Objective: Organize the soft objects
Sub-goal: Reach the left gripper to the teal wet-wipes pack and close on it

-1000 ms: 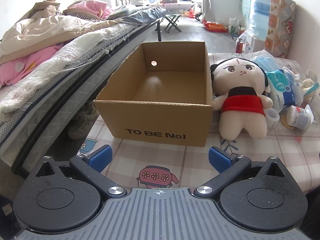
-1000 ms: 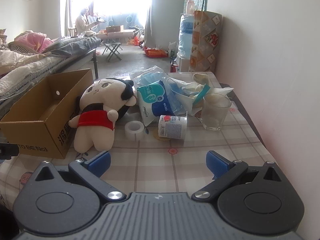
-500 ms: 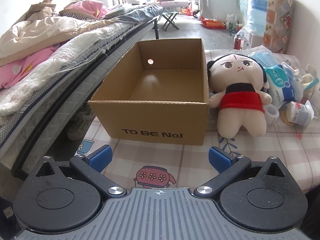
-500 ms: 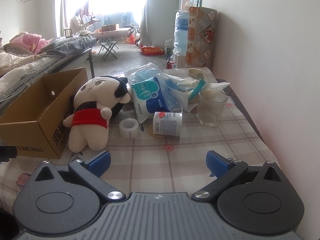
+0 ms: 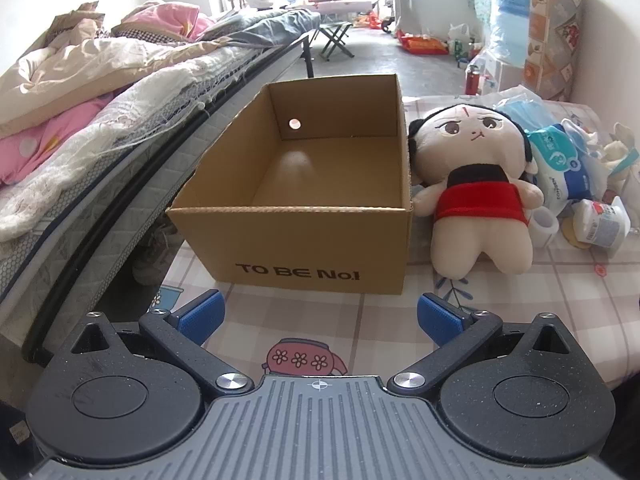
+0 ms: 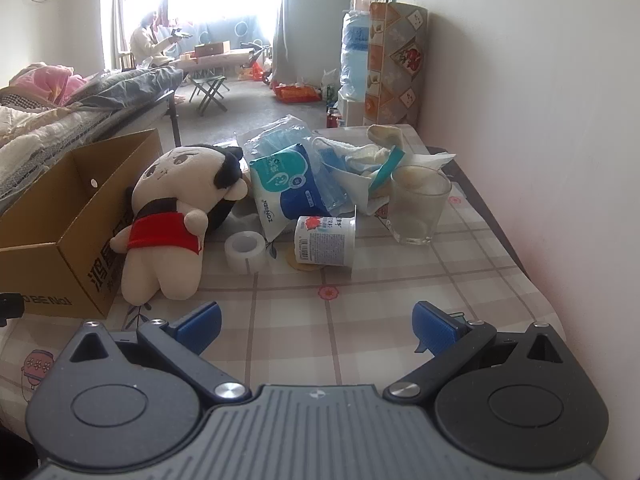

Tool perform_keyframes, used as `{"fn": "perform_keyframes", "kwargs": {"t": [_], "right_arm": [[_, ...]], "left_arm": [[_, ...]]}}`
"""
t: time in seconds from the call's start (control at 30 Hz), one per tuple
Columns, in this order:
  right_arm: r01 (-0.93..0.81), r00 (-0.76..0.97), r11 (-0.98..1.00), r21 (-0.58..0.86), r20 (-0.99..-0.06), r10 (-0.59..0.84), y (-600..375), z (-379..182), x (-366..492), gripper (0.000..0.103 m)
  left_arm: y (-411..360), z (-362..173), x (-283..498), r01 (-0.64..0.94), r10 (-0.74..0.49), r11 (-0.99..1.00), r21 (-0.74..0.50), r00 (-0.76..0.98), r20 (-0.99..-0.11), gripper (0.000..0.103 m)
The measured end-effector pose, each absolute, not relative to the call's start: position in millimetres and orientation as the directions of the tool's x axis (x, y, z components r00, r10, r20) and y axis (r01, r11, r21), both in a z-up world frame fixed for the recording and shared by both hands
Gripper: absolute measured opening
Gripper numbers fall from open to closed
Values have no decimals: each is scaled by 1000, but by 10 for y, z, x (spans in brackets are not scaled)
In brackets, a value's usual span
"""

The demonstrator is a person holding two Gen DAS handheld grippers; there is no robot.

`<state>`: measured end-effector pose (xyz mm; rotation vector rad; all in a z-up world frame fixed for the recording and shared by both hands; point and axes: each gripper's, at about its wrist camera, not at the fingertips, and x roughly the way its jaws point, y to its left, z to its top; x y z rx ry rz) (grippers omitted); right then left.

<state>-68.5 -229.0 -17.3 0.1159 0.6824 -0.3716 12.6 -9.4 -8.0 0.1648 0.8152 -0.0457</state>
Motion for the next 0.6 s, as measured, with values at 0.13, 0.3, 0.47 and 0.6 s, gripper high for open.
{"fn": "perform_keyframes", "kwargs": {"t": [0.13, 0.3, 0.47, 0.6], "right_arm": [[364, 725, 931, -6, -626, -287, -2339, -171, -700, 103], [323, 771, 946, 31, -588, -244, -2457, -194, -763, 103], [298, 822, 952, 67, -526, -220, -2602, -210, -811, 103], [306, 853, 947, 100, -471, -226, -2751, -180, -800, 103]], "left_arm": [[-141, -32, 103, 146, -12, 981, 130, 708, -706, 103], [-219, 87, 36, 264, -127, 958, 113, 742, -658, 103], [-307, 127, 109, 399, -284, 916, 31, 703, -652, 103], [-395, 92, 220, 452, -366, 892, -25, 686, -629, 103]]}}
